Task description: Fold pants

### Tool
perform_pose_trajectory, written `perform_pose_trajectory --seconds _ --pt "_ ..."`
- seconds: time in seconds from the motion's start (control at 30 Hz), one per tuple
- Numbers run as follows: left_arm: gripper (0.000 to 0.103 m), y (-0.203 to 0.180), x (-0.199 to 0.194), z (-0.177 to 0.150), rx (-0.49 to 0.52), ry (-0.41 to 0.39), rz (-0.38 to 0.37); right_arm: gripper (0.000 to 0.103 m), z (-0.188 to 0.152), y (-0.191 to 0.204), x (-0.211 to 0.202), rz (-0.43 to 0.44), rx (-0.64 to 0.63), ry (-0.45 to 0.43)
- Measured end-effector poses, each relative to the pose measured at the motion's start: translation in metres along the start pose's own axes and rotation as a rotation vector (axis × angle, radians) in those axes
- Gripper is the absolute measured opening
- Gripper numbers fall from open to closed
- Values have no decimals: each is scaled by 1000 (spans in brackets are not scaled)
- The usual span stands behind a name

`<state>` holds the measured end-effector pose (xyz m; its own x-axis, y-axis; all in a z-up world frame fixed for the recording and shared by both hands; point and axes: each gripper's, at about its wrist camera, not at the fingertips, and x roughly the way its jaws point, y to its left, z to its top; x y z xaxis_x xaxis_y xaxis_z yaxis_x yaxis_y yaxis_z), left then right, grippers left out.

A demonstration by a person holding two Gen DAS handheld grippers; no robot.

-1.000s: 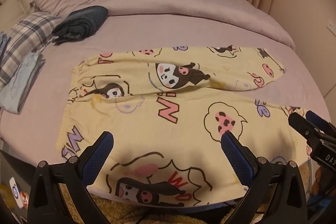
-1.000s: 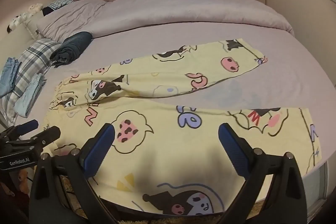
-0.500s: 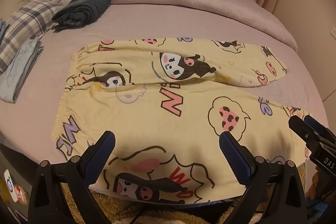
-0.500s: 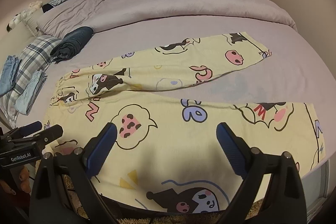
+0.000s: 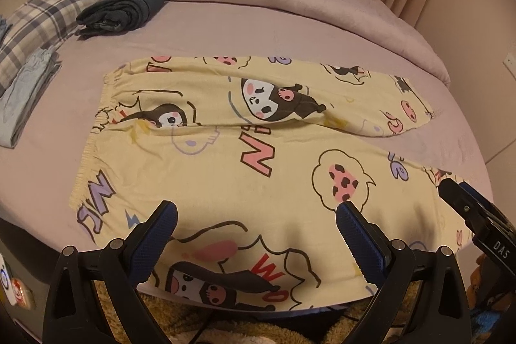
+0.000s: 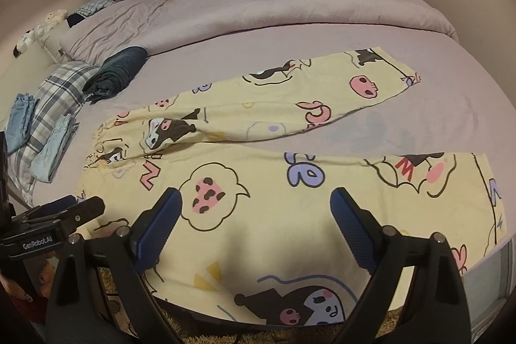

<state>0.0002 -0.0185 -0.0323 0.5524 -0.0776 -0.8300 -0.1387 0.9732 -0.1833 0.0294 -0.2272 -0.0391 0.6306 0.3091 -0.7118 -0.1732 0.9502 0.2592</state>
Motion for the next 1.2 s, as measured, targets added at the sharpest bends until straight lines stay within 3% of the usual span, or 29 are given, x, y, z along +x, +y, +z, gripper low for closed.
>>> perform_pose_trajectory --seconds 0.33,0.9,1.07,1.2 --pt "95 -3 0 2 10 -2 0 87 -1 -9 -1 -40 23 -1" --pt "94 6 6 3 -4 9 2 59 -2 -25 1 -98 48 16" --pt "94 32 12 9 -78 12 25 59 -3 -55 -5 -122 129 12" --pt "94 68 22 15 -152 15 95 59 -7 -104 -15 -221 213 -3"
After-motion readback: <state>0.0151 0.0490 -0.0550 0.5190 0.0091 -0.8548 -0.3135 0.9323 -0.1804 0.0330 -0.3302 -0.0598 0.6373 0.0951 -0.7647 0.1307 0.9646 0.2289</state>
